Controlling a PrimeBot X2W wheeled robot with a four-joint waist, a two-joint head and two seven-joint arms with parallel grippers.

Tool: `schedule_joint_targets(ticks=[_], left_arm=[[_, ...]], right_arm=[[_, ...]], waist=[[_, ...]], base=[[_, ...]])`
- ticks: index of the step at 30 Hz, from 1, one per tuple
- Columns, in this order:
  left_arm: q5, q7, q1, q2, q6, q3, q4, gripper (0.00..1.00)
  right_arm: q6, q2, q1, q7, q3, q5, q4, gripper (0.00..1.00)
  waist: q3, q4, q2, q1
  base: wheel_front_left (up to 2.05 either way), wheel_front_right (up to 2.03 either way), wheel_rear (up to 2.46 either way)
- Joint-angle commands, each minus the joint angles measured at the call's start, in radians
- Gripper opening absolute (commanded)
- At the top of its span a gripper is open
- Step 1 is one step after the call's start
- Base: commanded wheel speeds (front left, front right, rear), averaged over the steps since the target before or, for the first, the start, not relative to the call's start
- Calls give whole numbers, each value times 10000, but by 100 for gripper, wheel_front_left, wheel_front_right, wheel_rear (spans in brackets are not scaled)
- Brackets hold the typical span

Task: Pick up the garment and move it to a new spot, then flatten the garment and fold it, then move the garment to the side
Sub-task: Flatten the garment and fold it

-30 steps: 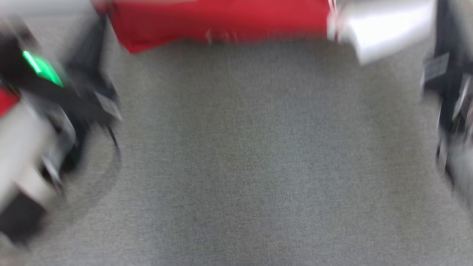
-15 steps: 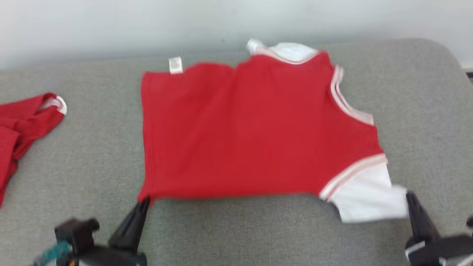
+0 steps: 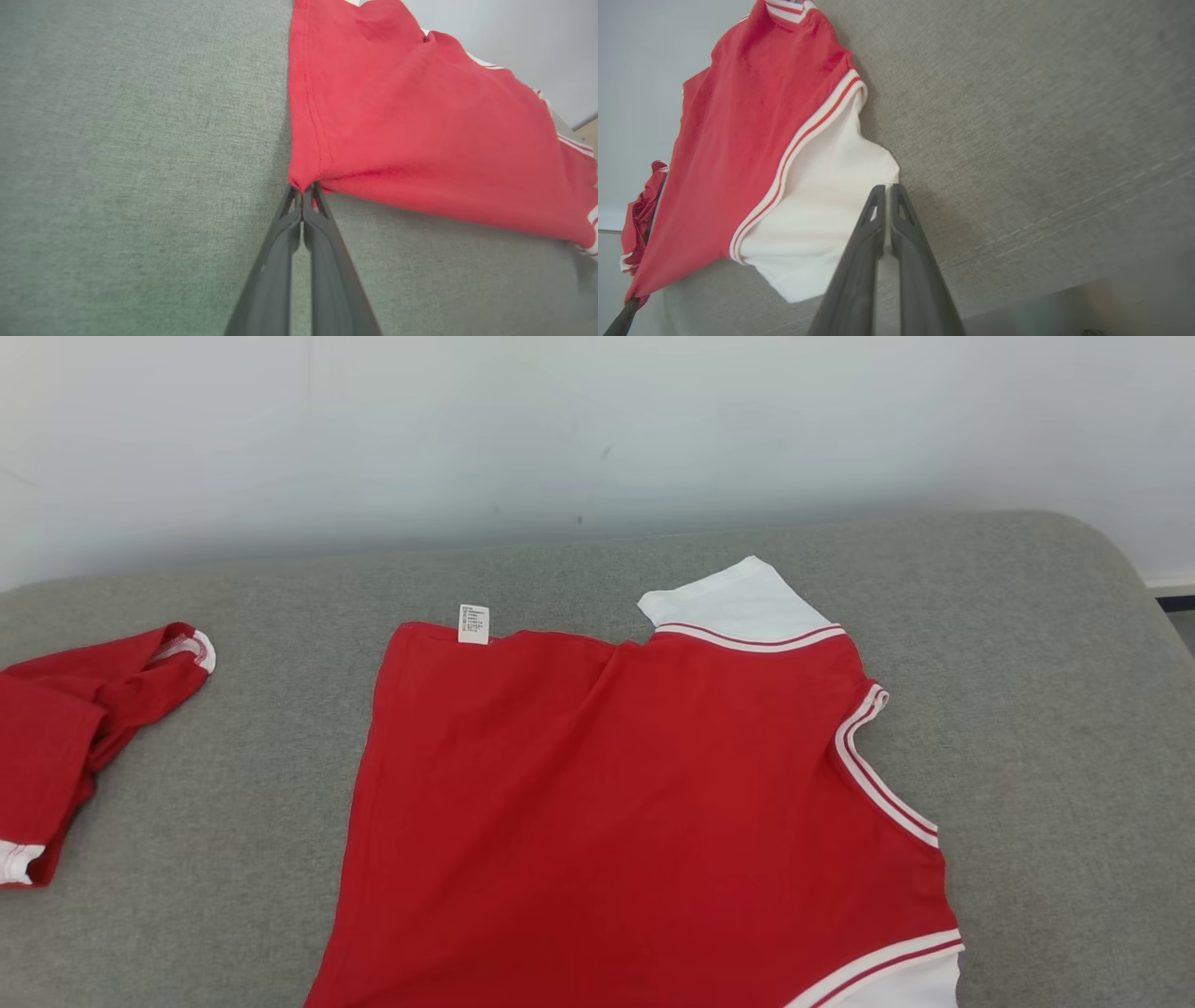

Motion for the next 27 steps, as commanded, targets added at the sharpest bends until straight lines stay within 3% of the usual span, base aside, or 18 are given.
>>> schedule_joint_targets(ticks=[1, 12, 22, 27], left_arm=[[1, -16, 192, -102, -13, 154, -36, 0], [1117, -16, 961, -750, -315, 697, -643, 0], [2270, 377, -300, -14, -397, 274, -1444, 0], [2552, 1350, -1958, 510, -507, -25, -1609, 0]], right_arm=[[18, 134, 107, 182, 40, 184, -229, 0], [18, 579, 542, 1136, -711, 321, -1868, 0], [18, 822, -707, 1816, -1853, -91, -2596, 0], [18, 1133, -2646, 2684, -2076, -1169, -1763, 0]], waist=[[6, -51, 2, 3], [-38, -54, 2, 3], [-31, -7, 2, 3], [419, -99, 2, 3]], base=[[0, 0, 0], [0, 0, 0], [0, 0, 0], [0, 0, 0]])
